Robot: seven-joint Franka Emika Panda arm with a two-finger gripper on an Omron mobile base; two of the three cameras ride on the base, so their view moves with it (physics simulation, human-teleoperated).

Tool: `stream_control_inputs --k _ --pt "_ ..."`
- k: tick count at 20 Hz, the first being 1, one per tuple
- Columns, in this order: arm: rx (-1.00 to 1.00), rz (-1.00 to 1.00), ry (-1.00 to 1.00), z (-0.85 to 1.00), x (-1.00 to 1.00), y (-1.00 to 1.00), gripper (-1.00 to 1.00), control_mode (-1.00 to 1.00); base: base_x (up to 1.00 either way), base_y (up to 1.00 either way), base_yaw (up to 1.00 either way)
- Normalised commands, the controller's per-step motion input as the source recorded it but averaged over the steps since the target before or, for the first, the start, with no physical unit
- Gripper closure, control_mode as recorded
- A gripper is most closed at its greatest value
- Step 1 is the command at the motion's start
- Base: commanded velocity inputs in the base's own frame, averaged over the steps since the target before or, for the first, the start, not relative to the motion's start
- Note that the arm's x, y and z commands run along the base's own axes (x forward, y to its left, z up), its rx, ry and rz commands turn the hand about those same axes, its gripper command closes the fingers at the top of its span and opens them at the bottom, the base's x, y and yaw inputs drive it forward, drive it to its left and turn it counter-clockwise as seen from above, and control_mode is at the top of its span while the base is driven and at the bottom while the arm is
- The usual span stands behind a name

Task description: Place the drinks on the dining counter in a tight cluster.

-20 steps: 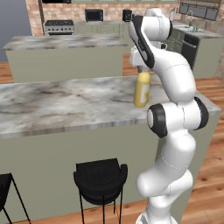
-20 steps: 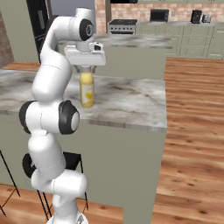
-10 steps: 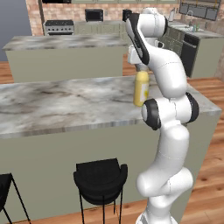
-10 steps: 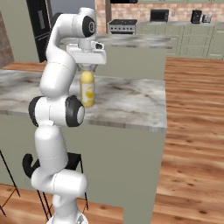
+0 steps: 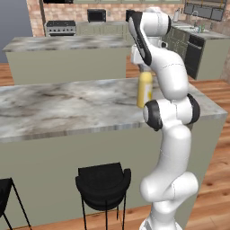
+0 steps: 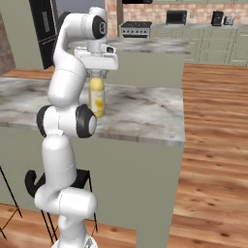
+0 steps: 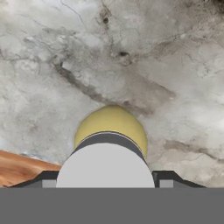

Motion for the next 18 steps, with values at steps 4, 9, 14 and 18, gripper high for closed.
stream_control_inputs --k 4,9,14,18 --pt "0.02 0.0 -0.14 0.0 -0.01 0.0 1.0 -1.0 0.0 0.0 0.0" --pt "0.0 0.0 -0.11 -0.1 0.0 0.0 1.0 -1.0 0.0 0.0 0.0" --pt "0.0 0.0 -0.05 -0.31 0.0 0.0 1.0 -1.0 0.0 0.0 0.0" --pt "0.0 0.0 -0.08 -0.32 0.0 0.0 1.0 -1.0 0.0 0.0 0.0"
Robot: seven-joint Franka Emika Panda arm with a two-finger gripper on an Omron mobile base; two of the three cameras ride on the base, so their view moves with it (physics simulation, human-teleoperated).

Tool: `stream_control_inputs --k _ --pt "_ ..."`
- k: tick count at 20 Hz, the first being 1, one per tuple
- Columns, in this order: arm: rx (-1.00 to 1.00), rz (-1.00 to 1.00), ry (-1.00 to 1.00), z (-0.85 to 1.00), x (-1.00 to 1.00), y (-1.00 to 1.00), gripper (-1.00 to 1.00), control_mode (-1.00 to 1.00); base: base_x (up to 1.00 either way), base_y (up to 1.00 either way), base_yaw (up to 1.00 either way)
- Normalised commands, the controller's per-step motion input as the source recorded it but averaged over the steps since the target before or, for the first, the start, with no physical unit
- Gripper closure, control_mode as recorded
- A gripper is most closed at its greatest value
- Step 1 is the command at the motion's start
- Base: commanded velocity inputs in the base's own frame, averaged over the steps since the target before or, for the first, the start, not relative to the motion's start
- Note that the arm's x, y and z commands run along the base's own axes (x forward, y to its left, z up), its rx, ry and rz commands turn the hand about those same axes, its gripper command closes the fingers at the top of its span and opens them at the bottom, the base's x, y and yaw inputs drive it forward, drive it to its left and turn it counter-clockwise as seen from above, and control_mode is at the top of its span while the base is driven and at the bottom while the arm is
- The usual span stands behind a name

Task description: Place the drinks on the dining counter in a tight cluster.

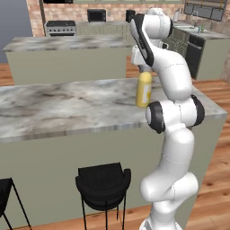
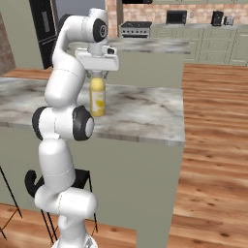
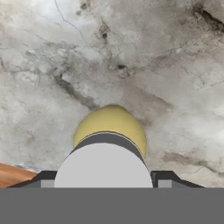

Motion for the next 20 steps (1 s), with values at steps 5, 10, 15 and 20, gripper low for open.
stream_control_inputs --k 5,10,15,20 --pt "0.0 0.0 -0.03 -0.19 0.02 0.0 1.0 -1.0 0.0 0.0 0.0" --pt "-0.01 0.0 -0.02 -0.42 0.0 0.0 1.0 -1.0 0.0 0.0 0.0" --pt "-0.03 0.0 0.0 -0.4 0.0 0.0 1.0 -1.0 0.0 0.0 0.0" --pt "-0.02 0.0 0.01 -0.12 0.0 0.0 1.0 -1.0 0.0 0.0 0.0"
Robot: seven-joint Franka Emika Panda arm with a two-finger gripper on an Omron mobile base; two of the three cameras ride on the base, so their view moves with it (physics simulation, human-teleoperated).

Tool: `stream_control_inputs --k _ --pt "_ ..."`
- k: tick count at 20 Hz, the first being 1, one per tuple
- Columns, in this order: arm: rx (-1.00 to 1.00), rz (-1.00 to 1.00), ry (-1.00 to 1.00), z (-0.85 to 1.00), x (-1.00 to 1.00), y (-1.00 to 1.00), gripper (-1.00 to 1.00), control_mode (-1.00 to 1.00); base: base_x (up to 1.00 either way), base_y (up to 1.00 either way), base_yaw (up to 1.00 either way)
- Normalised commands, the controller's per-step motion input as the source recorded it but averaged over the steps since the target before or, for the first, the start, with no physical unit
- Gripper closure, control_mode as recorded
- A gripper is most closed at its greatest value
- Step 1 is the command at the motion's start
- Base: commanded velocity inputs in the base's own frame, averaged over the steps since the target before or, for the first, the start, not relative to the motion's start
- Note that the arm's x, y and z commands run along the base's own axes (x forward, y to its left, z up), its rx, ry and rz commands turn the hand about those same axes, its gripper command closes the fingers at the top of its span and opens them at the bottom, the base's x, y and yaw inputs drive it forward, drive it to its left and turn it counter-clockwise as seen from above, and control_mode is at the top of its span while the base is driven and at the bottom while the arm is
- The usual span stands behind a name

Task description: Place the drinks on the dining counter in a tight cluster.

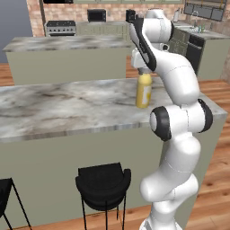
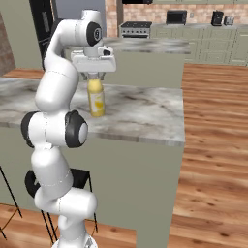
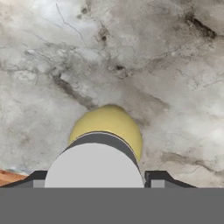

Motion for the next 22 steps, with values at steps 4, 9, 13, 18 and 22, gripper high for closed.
stream_control_inputs --k 4,9,13,18,22 --pt "0.0 0.0 0.0 0.0 0.0 0.0 1.0 -1.0 0.0 0.0 0.0" --pt "0.0 0.0 0.0 0.0 0.0 0.0 -1.0 -1.0 0.0 0.0 0.0" --pt "0.0 0.0 0.0 0.0 0.0 0.0 -1.0 -1.0 0.0 0.0 0.0" --pt "0.0 0.0 0.0 -0.01 0.0 0.0 -1.0 -1.0 0.0 0.0 0.0" --pt "0.0 -0.01 0.0 0.0 0.0 0.0 -1.0 -1.0 0.0 0.0 0.0"
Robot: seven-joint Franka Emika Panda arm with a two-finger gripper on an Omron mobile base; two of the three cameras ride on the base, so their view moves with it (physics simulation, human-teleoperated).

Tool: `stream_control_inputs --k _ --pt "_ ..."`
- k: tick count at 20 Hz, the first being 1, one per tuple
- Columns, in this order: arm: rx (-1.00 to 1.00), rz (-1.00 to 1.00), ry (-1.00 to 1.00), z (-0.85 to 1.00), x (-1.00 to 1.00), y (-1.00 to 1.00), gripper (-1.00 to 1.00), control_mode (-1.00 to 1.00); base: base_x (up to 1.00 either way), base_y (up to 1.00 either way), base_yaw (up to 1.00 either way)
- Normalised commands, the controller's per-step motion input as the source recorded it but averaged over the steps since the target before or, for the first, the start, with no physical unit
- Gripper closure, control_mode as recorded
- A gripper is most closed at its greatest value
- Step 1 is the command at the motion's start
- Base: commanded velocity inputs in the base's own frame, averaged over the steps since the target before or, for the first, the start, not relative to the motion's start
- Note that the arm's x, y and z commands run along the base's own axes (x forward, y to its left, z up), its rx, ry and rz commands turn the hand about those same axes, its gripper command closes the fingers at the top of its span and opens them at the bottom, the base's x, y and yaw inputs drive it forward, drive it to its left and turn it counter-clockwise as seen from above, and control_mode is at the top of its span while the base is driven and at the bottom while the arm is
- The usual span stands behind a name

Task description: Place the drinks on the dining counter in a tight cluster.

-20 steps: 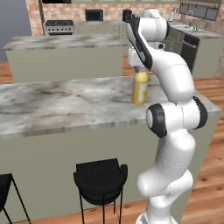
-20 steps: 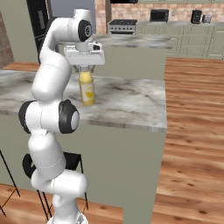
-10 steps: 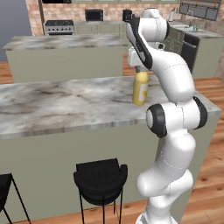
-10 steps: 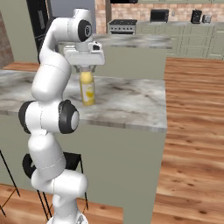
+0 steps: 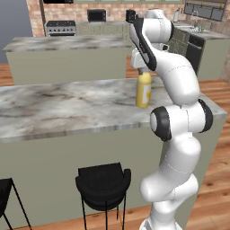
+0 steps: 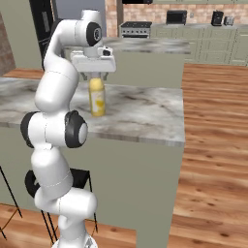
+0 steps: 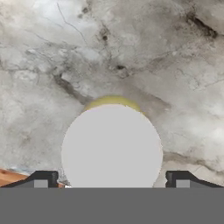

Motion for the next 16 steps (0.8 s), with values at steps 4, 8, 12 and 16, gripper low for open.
stream_control_inputs --k 4,8,12,16 --pt "0.0 -0.02 0.0 0.0 0.0 0.0 -1.0 -1.0 0.0 0.0 0.0" --pt "0.0 -0.02 0.0 0.02 -0.03 -0.01 -1.0 -1.0 0.0 0.0 0.0" --pt "0.02 -0.02 -0.01 0.21 -0.34 -0.16 -1.0 -1.0 0.0 0.0 0.0" --pt "0.07 -0.02 -0.12 0.11 -0.79 -0.25 -1.0 -1.0 0.0 0.0 0.0"
